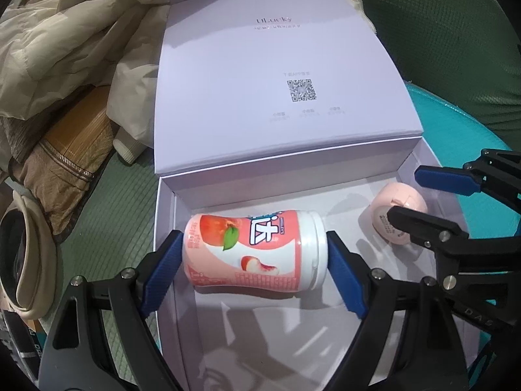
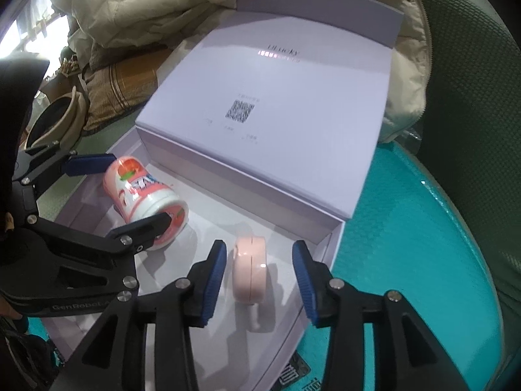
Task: Organize objects
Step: 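Open both tools to release the bottle and case inside the box, then withdraw both tools from the box toward the hair accessories, then grasp the black hair tie with the left tool while the right tool grasps the black claw clip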
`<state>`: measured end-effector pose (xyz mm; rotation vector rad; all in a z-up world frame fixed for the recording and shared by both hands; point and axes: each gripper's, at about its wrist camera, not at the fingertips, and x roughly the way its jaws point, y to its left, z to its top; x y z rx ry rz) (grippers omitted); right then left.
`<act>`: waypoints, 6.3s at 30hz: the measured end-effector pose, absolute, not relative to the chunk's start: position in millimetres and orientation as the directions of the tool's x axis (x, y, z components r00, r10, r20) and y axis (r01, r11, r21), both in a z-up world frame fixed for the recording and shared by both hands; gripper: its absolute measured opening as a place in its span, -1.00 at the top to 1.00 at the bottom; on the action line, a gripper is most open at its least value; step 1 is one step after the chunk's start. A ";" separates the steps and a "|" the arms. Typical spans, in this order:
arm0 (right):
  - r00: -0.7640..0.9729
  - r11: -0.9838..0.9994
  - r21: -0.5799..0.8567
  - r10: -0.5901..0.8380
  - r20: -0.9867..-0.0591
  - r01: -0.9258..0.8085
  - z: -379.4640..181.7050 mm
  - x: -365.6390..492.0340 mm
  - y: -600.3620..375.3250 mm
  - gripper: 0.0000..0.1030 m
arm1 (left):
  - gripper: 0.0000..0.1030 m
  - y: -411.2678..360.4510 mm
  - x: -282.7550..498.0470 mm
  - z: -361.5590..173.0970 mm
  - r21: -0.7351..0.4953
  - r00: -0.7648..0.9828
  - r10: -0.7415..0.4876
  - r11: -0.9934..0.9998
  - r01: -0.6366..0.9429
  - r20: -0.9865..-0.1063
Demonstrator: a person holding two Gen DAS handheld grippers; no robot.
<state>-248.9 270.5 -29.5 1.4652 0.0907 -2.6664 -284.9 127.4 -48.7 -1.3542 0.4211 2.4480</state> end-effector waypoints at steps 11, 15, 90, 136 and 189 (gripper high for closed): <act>-0.572 -0.997 -0.006 -0.041 -0.819 0.079 2.8 -229.6 273.1 0.17 | -0.64 131.0 -266.0 -15.7 0.092 -0.537 0.140 -0.920 -0.382 -0.832; -0.590 -0.998 -0.008 -0.032 -0.807 0.065 16.1 -222.6 273.2 0.16 | -0.64 124.0 -270.8 -10.2 0.111 -0.551 0.118 -0.925 -0.364 -0.826; -0.593 -0.999 0.025 -0.041 -0.804 0.034 23.6 -38.5 200.7 -0.14 | -0.64 38.5 -92.5 2.0 0.013 -0.538 0.124 -0.970 -0.242 -0.834; -0.469 -0.985 0.157 -0.172 -0.866 0.072 -62.3 -10.0 200.7 0.00 | -0.64 50.1 -38.9 -62.7 -0.051 -0.454 0.187 -0.954 -0.294 -0.871; -0.462 -0.982 0.159 -0.190 -0.866 0.106 -70.8 -22.7 191.7 0.30 | 0.23 48.4 -59.9 -73.5 -0.130 -0.420 0.282 -0.925 -0.356 -0.863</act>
